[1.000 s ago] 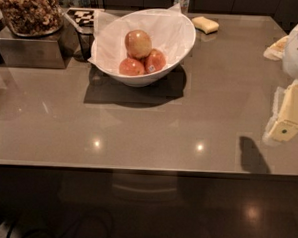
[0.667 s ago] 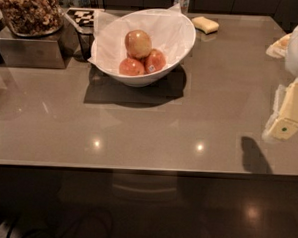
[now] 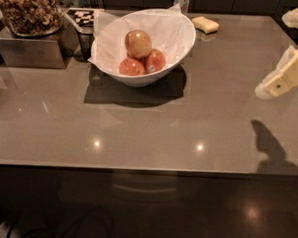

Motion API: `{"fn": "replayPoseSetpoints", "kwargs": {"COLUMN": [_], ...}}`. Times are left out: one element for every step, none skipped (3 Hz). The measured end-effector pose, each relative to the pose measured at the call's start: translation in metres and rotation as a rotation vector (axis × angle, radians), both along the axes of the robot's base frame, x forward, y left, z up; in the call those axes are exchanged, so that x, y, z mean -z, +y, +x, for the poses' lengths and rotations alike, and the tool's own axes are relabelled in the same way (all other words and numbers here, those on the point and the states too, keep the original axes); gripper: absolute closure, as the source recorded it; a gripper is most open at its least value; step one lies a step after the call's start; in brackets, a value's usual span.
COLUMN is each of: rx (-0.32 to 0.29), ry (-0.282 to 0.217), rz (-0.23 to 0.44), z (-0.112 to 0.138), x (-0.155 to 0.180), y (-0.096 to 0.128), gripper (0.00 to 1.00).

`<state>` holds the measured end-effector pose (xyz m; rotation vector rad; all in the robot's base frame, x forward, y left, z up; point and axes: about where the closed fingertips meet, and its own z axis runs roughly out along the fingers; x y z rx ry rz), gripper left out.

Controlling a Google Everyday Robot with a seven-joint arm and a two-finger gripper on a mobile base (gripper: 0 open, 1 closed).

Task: Pick apple from white bowl

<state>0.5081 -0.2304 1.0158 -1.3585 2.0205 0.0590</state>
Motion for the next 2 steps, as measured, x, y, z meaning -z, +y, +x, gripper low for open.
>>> {"fn": "replayPoseSetpoints", "kwargs": {"rx": [-0.029, -0.036], "ry": [-0.042, -0.078], "rz": [0.201, 0.229], "z": [0.048, 0.054], "x": [-0.020, -0.037], "y": [0.013, 0.013], "gripper": [0.00, 0.00]}}
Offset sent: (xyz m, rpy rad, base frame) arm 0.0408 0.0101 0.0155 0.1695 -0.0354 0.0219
